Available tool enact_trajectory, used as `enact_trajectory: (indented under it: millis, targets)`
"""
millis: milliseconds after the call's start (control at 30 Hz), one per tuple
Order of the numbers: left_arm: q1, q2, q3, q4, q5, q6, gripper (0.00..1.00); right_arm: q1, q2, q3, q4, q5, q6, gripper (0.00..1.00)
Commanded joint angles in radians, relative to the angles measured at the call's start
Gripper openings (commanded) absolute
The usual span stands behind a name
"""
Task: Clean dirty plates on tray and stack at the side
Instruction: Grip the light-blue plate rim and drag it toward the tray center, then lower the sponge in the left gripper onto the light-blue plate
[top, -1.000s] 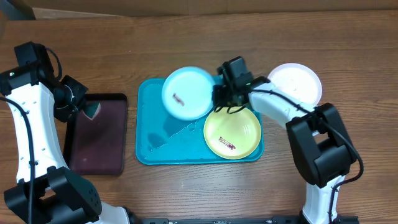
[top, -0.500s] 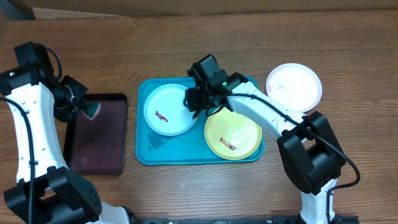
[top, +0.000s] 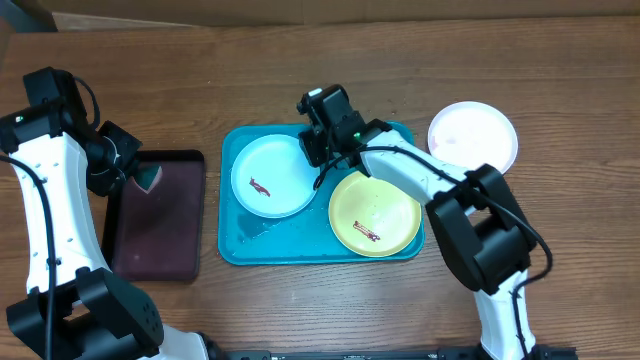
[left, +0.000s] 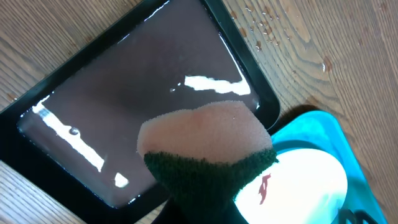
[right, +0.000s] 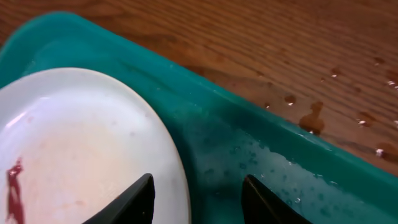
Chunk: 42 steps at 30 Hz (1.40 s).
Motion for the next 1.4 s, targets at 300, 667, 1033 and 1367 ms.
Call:
enact_trajectory:
  millis: [300,667,1033,1367]
  targets:
    - [-0.006,0.008,-0.003,-0.008,0.003,0.02,0.04,0.016,0.064,0.018,0.014,-0.013,-0.002,0.26]
    - [-0.024,0.008,-0.003,-0.008,0.012,0.023,0.04,0.017,0.058,0.02,-0.084,-0.013,0.147,0.04]
    - [-0.236,0.009,-0.003,0.063,0.087,0.161,0.04,0.016,0.014,0.02,-0.262,-0.014,0.483,0.04]
    - [-0.41,0.111,-0.003,0.154,0.127,0.162,0.04,0.016,-0.002,0.019,-0.361,-0.033,0.515,0.04]
